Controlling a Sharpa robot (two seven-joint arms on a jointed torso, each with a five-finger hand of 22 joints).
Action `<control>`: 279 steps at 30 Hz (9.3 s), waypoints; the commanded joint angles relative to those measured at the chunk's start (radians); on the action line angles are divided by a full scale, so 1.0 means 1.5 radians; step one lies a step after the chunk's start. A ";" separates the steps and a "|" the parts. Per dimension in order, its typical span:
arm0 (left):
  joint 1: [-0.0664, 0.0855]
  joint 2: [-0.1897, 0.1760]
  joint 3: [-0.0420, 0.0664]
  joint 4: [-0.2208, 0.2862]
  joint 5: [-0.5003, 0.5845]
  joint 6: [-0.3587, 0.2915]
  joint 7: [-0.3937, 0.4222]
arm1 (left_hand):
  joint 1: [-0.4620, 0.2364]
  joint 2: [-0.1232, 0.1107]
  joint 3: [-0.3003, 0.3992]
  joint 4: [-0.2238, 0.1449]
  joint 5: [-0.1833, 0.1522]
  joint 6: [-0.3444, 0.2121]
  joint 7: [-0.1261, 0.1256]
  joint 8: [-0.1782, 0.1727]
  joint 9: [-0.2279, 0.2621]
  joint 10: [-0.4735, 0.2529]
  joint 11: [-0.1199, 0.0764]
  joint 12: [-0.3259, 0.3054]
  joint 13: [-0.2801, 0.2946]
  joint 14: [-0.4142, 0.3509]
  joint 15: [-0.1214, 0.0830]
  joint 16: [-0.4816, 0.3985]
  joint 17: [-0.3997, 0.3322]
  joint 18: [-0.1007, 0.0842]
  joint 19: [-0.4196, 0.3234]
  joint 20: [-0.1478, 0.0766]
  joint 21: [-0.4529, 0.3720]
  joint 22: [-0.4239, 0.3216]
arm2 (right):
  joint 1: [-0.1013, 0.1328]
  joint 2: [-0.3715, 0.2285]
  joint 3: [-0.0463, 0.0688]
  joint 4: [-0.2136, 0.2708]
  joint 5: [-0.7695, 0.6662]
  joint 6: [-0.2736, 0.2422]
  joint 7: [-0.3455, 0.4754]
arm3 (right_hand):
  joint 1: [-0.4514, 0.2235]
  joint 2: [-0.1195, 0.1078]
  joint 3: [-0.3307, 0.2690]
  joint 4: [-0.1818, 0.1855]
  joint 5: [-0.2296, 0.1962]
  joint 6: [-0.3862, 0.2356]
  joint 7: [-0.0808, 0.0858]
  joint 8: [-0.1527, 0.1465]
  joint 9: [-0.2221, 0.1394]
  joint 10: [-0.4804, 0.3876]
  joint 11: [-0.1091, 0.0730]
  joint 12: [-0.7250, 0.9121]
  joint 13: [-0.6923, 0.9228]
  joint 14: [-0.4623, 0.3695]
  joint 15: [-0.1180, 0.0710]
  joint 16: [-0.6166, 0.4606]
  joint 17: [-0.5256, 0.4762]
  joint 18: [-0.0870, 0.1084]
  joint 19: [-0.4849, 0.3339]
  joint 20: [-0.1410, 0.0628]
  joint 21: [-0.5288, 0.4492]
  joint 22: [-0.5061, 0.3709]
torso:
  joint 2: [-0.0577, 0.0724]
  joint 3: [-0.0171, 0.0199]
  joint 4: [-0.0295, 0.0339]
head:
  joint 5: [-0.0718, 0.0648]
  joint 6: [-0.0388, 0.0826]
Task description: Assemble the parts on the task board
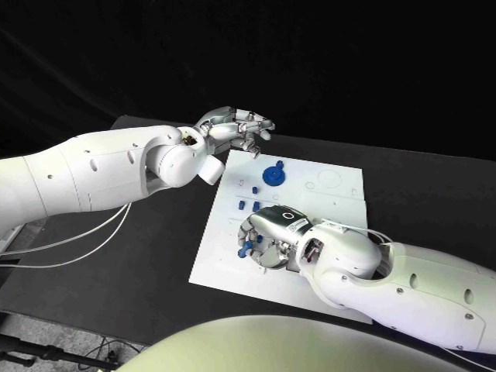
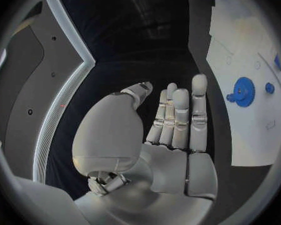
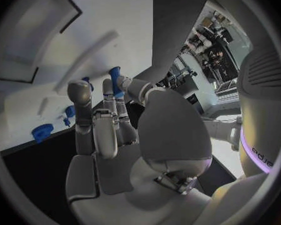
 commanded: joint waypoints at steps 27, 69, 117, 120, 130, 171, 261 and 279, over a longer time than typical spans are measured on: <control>0.000 0.001 0.000 0.002 -0.003 0.018 -0.003 | 0.004 0.002 -0.002 0.005 -0.005 -0.007 0.001 0.005 0.001 -0.002 0.003 -0.002 -0.001 -0.004 0.001 -0.005 -0.001 0.006 -0.003 0.002 -0.006 -0.002 | -0.008 0.014 -0.003 -0.002 -0.011 0.020 -0.006 | -0.050 -0.054 -0.036 0.006 0.029 -0.094 0.022 -0.051 0.031 -0.034 0.007 -0.016 0.016 0.023 0.013 -0.004 -0.011 0.000 -0.030 0.015 -0.052 -0.031 | 0.000 0.0005 -0.0006 | 0.000 0.000; -0.001 -0.015 -0.010 0.010 -0.001 0.017 -0.004 | 0.004 0.001 -0.004 0.008 -0.006 -0.009 0.001 0.005 0.002 -0.004 0.004 -0.002 -0.001 -0.005 0.001 -0.005 -0.002 0.006 -0.004 0.002 -0.006 -0.002 | 0.009 -0.416 -0.007 0.191 0.235 -0.091 -0.109 | -0.040 -0.040 -0.352 0.212 0.056 -0.088 -0.014 0.046 0.118 0.127 -0.034 0.753 0.763 0.064 -0.018 0.080 0.177 -0.028 0.062 -0.012 0.075 0.116 | -0.013 -0.0024 -0.0145 | -0.108 0.000; -0.001 -0.019 -0.011 0.011 0.000 0.024 -0.009 | 0.004 0.001 -0.004 0.008 -0.006 -0.009 0.001 0.005 0.002 -0.004 0.004 -0.002 -0.001 -0.005 0.001 -0.005 -0.002 0.006 -0.004 0.002 -0.006 -0.002 | -0.038 -0.311 -0.008 0.133 0.168 -0.067 -0.175 | -0.026 0.002 -0.432 0.218 0.092 -0.076 -0.018 0.053 0.113 0.138 -0.037 0.763 0.779 0.067 -0.021 0.085 0.191 -0.031 0.068 -0.014 0.085 0.133 | -0.012 -0.0031 -0.0131 | -0.100 0.000; -0.001 -0.019 -0.011 0.011 0.000 0.025 -0.010 | 0.004 0.001 -0.004 0.008 -0.006 -0.009 0.001 0.005 0.002 -0.004 0.004 -0.002 -0.001 -0.005 0.001 -0.005 -0.002 0.006 -0.004 0.002 -0.006 -0.002 | -0.040 -0.308 -0.008 0.131 0.173 -0.065 -0.176 | -0.018 0.005 -0.430 0.218 0.096 -0.072 -0.019 0.054 0.113 0.141 -0.038 0.766 0.784 0.068 -0.021 0.085 0.192 -0.031 0.068 -0.014 0.086 0.135 | -0.012 -0.0031 -0.0131 | -0.100 0.000; -0.001 -0.019 -0.011 0.011 0.000 0.026 -0.011 | 0.005 0.001 -0.006 0.010 -0.005 -0.010 0.001 0.007 0.003 -0.004 0.004 -0.002 -0.002 -0.006 0.002 -0.006 -0.002 0.006 -0.005 0.002 -0.007 -0.003 | -0.041 -0.307 -0.008 0.135 0.190 -0.122 -0.164 | 0.026 0.028 -0.395 0.216 0.134 -0.019 -0.041 0.072 0.115 0.175 -0.057 0.801 0.829 0.069 -0.037 0.088 0.200 -0.035 0.079 -0.027 0.106 0.156 | -0.012 -0.0033 -0.0135 | -0.100 0.000; -0.001 -0.011 -0.012 0.010 0.000 0.029 -0.016 | 0.005 0.002 -0.008 0.014 -0.005 -0.011 0.001 0.008 0.003 -0.005 0.004 -0.002 -0.002 -0.007 0.002 -0.006 -0.002 0.006 -0.006 0.003 -0.007 -0.003 | -0.023 -0.238 -0.005 0.140 0.330 -0.121 -0.180 | -0.106 0.021 -0.273 0.219 0.149 0.040 -0.058 0.070 0.120 0.219 -0.072 0.846 0.894 0.069 -0.050 0.088 0.200 -0.037 0.086 -0.041 0.108 0.173 | -0.011 -0.0035 -0.0134 | -0.103 0.000; -0.001 -0.021 -0.012 0.015 0.000 0.033 -0.023 | 0.002 0.005 -0.010 0.023 -0.002 -0.014 0.002 0.009 0.004 -0.005 0.005 -0.001 -0.002 -0.007 0.002 -0.006 -0.002 0.006 -0.007 0.003 -0.007 -0.004 | -0.020 -0.240 -0.004 0.137 0.333 -0.098 -0.125 | 0.043 0.074 -0.500 0.218 0.210 0.027 -0.076 0.118 0.240 0.219 -0.087 0.838 0.899 0.069 -0.063 0.088 0.200 -0.036 0.092 -0.052 0.079 0.191 | -0.011 -0.0030 -0.0137 | -0.101 0.000; -0.001 -0.023 -0.012 0.015 0.000 0.034 -0.023 | 0.002 0.005 -0.010 0.023 -0.002 -0.014 0.002 0.009 0.004 -0.005 0.005 -0.001 -0.002 -0.007 0.002 -0.006 -0.002 0.006 -0.007 0.003 -0.007 -0.004 | -0.020 -0.241 -0.004 0.135 0.323 -0.086 -0.123 | 0.047 0.072 -0.492 0.217 0.217 0.024 -0.077 0.118 0.250 0.219 -0.089 0.839 0.900 0.069 -0.064 0.088 0.200 -0.036 0.091 -0.053 0.076 0.191 | -0.011 -0.0033 -0.0134 | -0.100 0.000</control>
